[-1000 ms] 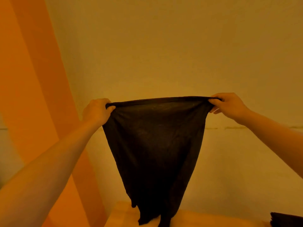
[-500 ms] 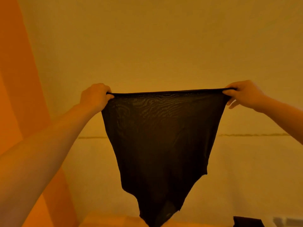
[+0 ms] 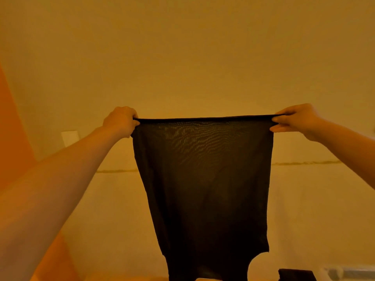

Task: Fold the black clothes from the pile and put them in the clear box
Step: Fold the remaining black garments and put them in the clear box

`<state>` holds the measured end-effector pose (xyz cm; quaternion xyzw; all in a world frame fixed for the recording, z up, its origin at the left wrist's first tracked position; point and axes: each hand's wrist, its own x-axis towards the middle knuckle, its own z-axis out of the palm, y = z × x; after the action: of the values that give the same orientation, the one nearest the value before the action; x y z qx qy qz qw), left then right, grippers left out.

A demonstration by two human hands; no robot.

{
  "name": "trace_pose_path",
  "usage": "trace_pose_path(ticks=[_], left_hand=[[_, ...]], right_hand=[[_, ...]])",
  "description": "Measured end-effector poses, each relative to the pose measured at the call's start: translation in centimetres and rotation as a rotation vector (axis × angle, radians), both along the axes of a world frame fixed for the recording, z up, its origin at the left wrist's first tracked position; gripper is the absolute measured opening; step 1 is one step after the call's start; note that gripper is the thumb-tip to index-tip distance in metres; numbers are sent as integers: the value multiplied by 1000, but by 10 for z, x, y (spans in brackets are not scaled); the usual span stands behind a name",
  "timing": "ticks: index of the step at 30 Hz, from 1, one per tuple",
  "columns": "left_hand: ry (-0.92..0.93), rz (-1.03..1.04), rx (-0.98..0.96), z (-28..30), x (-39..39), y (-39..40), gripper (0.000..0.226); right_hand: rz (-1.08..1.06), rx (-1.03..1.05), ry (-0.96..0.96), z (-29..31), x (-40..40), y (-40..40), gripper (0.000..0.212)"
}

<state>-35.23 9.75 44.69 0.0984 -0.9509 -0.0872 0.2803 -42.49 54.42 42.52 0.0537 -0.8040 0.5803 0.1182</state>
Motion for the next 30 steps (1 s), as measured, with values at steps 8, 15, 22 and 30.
trace_pose_path(ticks=[8, 15, 22, 30], left_hand=[[101, -38, -50, -18, -51, -14, 22], [322, -198, -80, -19, -36, -30, 22], [310, -314, -138, -67, 29, -24, 19], [108, -470, -245, -198, 139, -23, 16]], right_hand=[[-106, -109, 56, -21, -42, -19, 17], [-140, -36, 248, -24, -25, -15, 17], [-89, 36, 211, -57, 36, -3, 14], [108, 162, 15, -176, 125, 28, 21]])
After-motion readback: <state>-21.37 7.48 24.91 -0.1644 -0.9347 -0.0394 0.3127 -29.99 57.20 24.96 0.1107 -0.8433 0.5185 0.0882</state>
